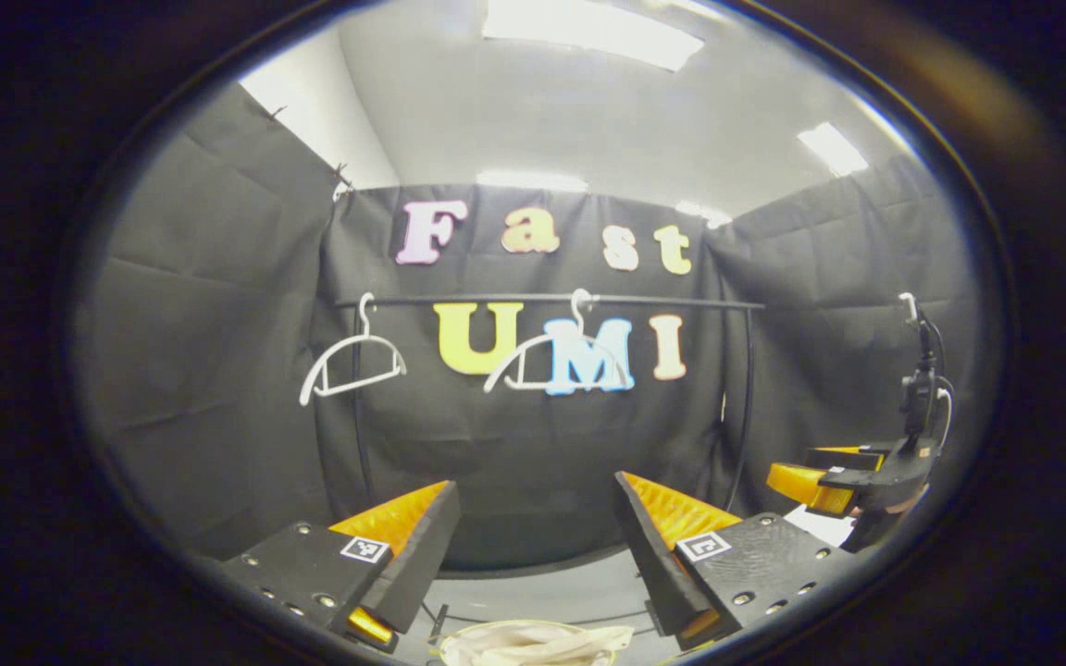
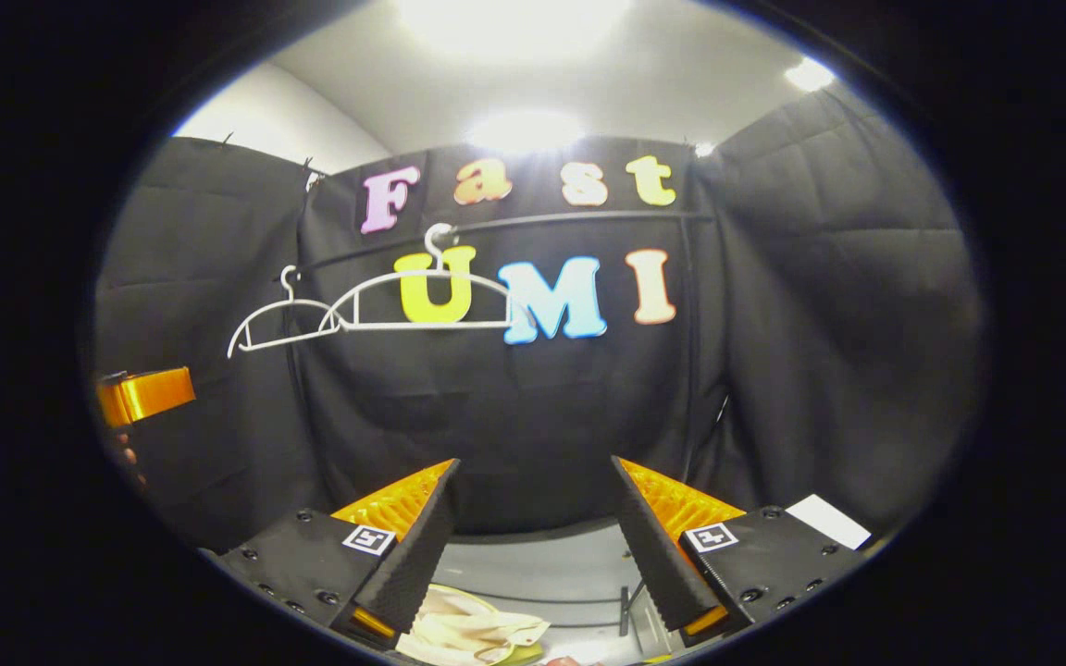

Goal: Grasp the clothes on the hanger with both hands and then place them into the laundry hamper below.

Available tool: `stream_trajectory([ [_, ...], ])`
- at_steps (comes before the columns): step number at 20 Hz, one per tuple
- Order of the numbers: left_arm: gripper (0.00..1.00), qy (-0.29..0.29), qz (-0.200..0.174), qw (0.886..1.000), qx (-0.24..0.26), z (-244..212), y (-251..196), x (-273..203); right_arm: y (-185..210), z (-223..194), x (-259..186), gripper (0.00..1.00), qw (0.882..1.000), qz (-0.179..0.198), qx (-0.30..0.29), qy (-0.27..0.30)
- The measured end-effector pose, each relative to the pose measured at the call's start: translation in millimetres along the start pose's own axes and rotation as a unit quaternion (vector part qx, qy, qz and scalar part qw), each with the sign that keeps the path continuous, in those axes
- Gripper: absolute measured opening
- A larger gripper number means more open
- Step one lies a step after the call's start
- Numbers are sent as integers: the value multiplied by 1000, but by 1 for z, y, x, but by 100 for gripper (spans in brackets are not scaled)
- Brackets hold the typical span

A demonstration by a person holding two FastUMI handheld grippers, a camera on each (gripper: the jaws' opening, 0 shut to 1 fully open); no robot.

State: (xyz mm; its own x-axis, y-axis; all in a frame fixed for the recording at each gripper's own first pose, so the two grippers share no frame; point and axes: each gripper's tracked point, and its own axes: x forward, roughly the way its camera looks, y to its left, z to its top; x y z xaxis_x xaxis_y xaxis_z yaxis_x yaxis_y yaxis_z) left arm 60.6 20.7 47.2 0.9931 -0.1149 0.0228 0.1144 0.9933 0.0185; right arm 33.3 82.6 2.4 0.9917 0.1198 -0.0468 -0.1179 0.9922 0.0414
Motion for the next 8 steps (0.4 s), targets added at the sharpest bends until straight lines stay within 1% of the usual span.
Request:
stream_trajectory([
  [1,97,-15,4,1000,2,13,-6,-9,-11,8,-7,98,1000,-4,2,-12],
  [2,96,-30,12,999,5,22,-11,-21,-23,15,-15,92,1000,-8,5,-19],
  [3,96,-41,22,999,6,31,-17,-30,-35,22,-24,92,1000,-9,6,-26],
  [4,96,-49,33,998,4,35,-24,-38,-48,27,-33,98,999,-12,4,-33],
  [6,96,-55,54,997,-20,33,-36,-50,-77,35,-48,98,998,-21,-8,-54],
  [7,96,-51,62,996,-37,29,-43,-55,-91,36,-55,92,998,-27,-11,-63],
  [8,96,-46,71,995,-49,22,-47,-59,-101,32,-61,98,997,-29,-9,-67],
])
